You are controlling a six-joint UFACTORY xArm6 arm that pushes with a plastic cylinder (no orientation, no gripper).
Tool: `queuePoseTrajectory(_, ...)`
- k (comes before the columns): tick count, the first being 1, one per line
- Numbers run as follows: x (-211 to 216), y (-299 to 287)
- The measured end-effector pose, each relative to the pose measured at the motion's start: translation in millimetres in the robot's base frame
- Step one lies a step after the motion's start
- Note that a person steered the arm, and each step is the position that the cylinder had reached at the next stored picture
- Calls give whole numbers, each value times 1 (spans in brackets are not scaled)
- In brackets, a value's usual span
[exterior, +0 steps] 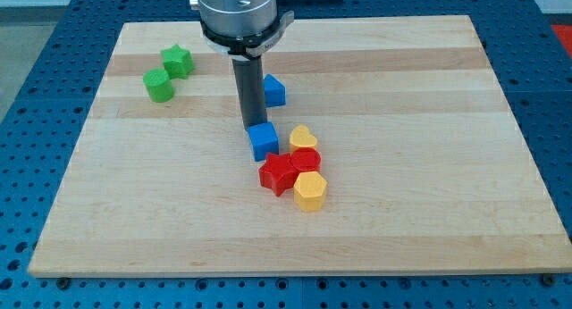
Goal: Place the blue triangle left to the blue cube
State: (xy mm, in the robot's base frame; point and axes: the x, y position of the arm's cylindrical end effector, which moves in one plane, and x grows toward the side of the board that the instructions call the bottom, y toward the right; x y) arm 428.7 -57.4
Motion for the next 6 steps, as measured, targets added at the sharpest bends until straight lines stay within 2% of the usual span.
queuePoseTrajectory(3,5,0)
queuePoseTrajectory(4,-26,-25)
queuePoseTrajectory(6,-38,-42)
